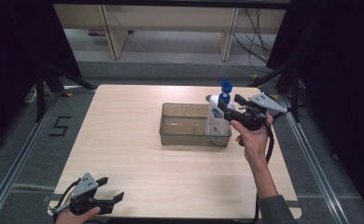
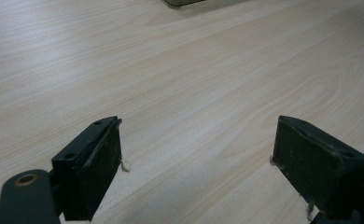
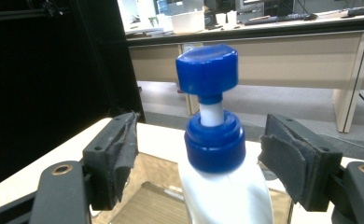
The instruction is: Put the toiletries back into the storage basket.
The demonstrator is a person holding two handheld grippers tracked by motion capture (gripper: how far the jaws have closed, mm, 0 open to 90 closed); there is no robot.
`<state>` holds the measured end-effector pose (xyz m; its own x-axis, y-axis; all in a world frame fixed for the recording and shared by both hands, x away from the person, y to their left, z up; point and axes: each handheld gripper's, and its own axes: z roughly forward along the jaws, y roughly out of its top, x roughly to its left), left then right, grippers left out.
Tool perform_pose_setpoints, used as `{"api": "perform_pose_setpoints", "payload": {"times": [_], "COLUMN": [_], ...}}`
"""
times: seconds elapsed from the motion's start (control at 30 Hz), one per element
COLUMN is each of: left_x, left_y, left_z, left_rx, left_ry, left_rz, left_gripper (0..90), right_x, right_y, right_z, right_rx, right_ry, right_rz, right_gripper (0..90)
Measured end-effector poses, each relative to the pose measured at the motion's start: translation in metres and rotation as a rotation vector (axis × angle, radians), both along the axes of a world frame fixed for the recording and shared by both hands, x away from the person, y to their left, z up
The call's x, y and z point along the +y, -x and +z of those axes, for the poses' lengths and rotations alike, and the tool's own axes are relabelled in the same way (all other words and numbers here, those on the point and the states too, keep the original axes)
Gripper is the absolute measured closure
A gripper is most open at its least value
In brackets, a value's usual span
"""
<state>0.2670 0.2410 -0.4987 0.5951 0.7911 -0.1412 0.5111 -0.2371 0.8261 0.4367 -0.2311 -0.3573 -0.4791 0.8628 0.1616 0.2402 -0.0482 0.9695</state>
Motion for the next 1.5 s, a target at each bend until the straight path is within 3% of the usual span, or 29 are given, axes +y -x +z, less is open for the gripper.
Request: {"api": "perform_pose_setpoints", "payload": {"times": [0.03, 0.1, 0.13, 0.33, 0.53, 0.57, 0.77, 0.87, 0.93, 1.13, 1.4, 1.5], "left_x": [0.000, 0.000, 0.000, 0.000, -0.001, -0.001, -0.001, 0.000, 0.000, 0.001, -0.001, 0.000], "left_y": [0.000, 0.000, 0.000, 0.000, 0.000, 0.000, 0.000, 0.000, 0.000, 0.001, 0.000, 0.001], "left_z": [0.000, 0.001, 0.001, -0.001, -0.001, -0.001, 0.000, 0.000, 0.000, 0.002, 0.001, 0.002], "left_rx": [0.003, 0.002, 0.002, -0.002, -0.006, -0.005, -0.005, -0.010, -0.009, -0.010, -0.015, -0.006], "left_ry": [-0.005, -0.009, -0.010, 0.003, 0.006, 0.008, 0.008, 0.015, 0.017, 0.012, 0.027, 0.012], "left_rz": [0.002, 0.000, 0.000, -0.010, -0.014, -0.013, -0.005, -0.014, -0.014, -0.006, -0.008, -0.004], "left_gripper": [14.9, 14.9, 14.9, 14.9, 14.9, 14.9, 14.9, 14.9, 14.9, 14.9, 14.8, 14.9], "right_x": [0.000, -0.003, -0.003, -0.008, -0.012, -0.013, -0.019, -0.022, -0.021, -0.022, -0.020, -0.020], "right_y": [0.002, 0.004, 0.006, 0.017, 0.027, 0.028, 0.036, 0.039, 0.041, 0.042, 0.045, 0.046], "right_z": [0.000, -0.001, -0.001, 0.000, -0.002, -0.002, -0.005, -0.009, -0.011, -0.014, -0.014, -0.014], "right_rx": [0.013, -0.011, -0.003, -0.025, -0.041, -0.025, -0.005, 0.000, 0.018, 0.015, 0.027, 0.026], "right_ry": [-0.008, 0.006, -0.015, -0.015, -0.046, -0.022, -0.039, -0.022, -0.063, -0.032, -0.044, -0.046], "right_rz": [-0.014, -0.014, -0.011, -0.019, -0.025, -0.025, -0.007, -0.010, -0.007, -0.003, 0.004, 0.004], "right_gripper": [27.3, 27.1, 27.1, 27.0, 26.9, 26.9, 26.7, 26.7, 26.7, 26.7, 26.6, 26.4]}}
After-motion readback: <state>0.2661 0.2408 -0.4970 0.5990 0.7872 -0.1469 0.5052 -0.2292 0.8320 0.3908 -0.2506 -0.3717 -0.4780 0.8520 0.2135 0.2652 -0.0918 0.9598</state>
